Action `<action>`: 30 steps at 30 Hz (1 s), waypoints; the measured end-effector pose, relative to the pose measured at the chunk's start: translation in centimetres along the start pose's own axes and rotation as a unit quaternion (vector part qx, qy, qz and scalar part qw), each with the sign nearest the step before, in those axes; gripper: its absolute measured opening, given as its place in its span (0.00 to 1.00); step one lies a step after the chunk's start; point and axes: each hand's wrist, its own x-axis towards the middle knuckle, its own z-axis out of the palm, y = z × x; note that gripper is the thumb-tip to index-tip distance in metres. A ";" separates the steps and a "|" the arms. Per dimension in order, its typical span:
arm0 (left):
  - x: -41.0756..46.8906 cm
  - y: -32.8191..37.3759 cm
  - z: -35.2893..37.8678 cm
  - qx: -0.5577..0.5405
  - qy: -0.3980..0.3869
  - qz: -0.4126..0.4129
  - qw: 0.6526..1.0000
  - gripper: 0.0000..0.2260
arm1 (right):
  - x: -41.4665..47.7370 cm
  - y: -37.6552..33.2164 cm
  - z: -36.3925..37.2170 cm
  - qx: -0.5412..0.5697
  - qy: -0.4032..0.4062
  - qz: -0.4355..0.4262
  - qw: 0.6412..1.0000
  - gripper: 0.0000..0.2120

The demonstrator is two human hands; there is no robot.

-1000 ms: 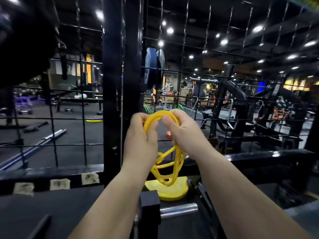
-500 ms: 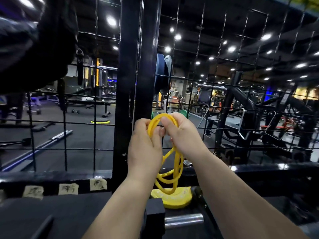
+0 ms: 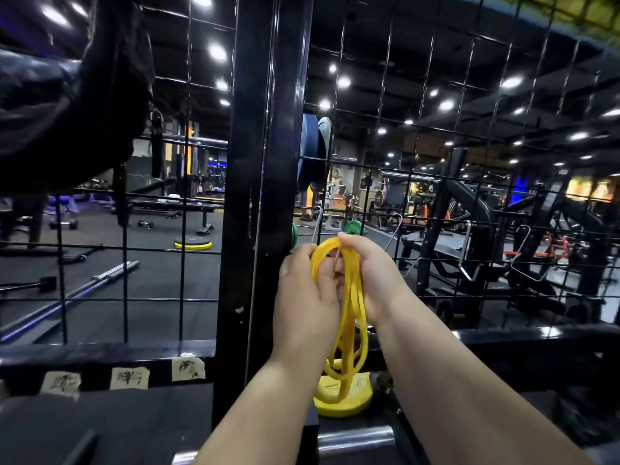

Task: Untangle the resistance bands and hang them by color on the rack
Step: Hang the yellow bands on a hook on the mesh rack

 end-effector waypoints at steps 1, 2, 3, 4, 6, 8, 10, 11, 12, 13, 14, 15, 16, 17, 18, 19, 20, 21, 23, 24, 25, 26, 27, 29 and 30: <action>0.0 0.0 0.3 -0.006 0.002 -0.005 1.000 0.12 | 0.1 0.0 -0.1 0.017 -0.007 0.015 1.000 0.21; -0.1 0.0 0.5 -0.015 0.006 -0.009 1.000 0.13 | 0.2 0.0 -0.2 0.029 -0.013 0.024 0.999 0.22; -0.2 0.0 0.6 -0.026 0.012 -0.010 1.000 0.12 | 0.2 0.1 -0.3 0.038 -0.020 0.030 0.999 0.24; -0.3 0.0 0.7 -0.036 0.019 -0.009 0.999 0.11 | 0.2 0.2 -0.4 0.044 -0.023 0.033 0.998 0.25; -0.5 -0.4 1.1 -0.046 0.025 -0.002 0.999 0.07 | 0.3 0.4 -0.6 0.062 -0.015 0.041 0.997 0.26; -0.6 -1.3 1.7 -0.062 0.023 -0.017 0.998 0.07 | 0.4 0.7 -0.8 0.077 0.009 0.058 0.995 0.23; -0.5 -1.8 2.1 -0.084 0.017 -0.065 0.994 0.07 | 0.5 1.0 -0.8 0.084 0.027 0.065 0.994 0.19; -0.5 -1.8 2.1 -0.097 0.013 -0.088 0.991 0.07 | 0.6 1.3 -0.8 0.086 0.040 0.058 0.994 0.18; -0.5 -1.8 2.1 -0.104 0.009 -0.103 0.989 0.07 | 0.8 1.5 -0.8 0.088 0.052 0.045 0.994 0.18; -0.4 -1.7 2.0 -0.105 0.006 -0.111 0.988 0.06 | 1.0 1.8 -0.9 0.090 0.064 0.032 0.993 0.17; -0.4 -1.7 1.9 -0.102 0.003 -0.116 0.988 0.05 | 1.1 2.0 -0.9 0.089 0.072 0.019 0.993 0.15; -0.4 -1.6 1.7 -0.104 0.001 -0.118 0.988 0.05 | 1.0 2.2 -0.9 0.077 0.082 0.006 0.994 0.14; -0.5 -1.8 1.7 -0.107 -0.002 -0.120 0.987 0.04 | 1.0 2.5 -1.0 0.039 0.099 -0.008 0.994 0.14; -0.6 -2.0 1.8 -0.111 -0.008 -0.121 0.986 0.04 | 0.8 2.8 -1.2 -0.025 0.127 -0.021 0.991 0.15; -0.7 -2.3 1.8 -0.114 -0.013 -0.123 0.986 0.03 | 0.5 3.0 -1.4 -0.083 0.152 -0.035 0.984 0.16; -0.9 -2.5 1.8 -0.114 -0.019 -0.125 0.985 0.03 | 0.2 3.2 -1.8 -0.114 0.161 -0.053 0.979 0.16; -1.1 -2.7 1.9 -0.114 -0.025 -0.125 0.985 0.03 | -0.2 3.4 -2.0 -0.116 0.153 -0.063 0.979 0.17; -1.4 -2.9 1.9 -0.111 -0.032 -0.126 0.985 0.04 | -0.6 3.6 -2.2 -0.112 0.135 -0.068 0.982 0.17; -2.1 -3.2 1.8 -0.109 -0.048 -0.125 0.985 0.05 | -1.3 4.1 -2.7 -0.138 0.097 -0.067 0.983 0.18; -2.6 -3.4 1.6 -0.112 -0.055 -0.130 0.984 0.05 | -1.8 4.2 -2.7 -0.155 0.077 -0.067 0.983 0.18; -3.1 -3.6 1.5 -0.116 -0.059 -0.136 0.982 0.04 | -2.1 4.6 -3.0 -0.166 0.050 -0.069 0.982 0.16; -3.7 -4.0 1.3 -0.116 -0.064 -0.139 0.981 0.04 | -2.5 4.9 -3.2 -0.164 0.024 -0.068 0.984 0.13; -4.2 -4.4 1.2 -0.108 -0.070 -0.139 0.982 0.03 | -2.9 5.4 -3.6 -0.158 0.000 -0.069 0.985 0.10; -5.4 -5.2 1.2 -0.088 -0.089 -0.140 0.982 0.04 | -3.7 6.5 -4.5 -0.163 -0.012 -0.067 0.984 0.08; -6.1 -5.5 1.3 -0.085 -0.094 -0.143 0.982 0.04 | -4.2 7.1 -4.9 -0.172 -0.006 -0.066 0.983 0.08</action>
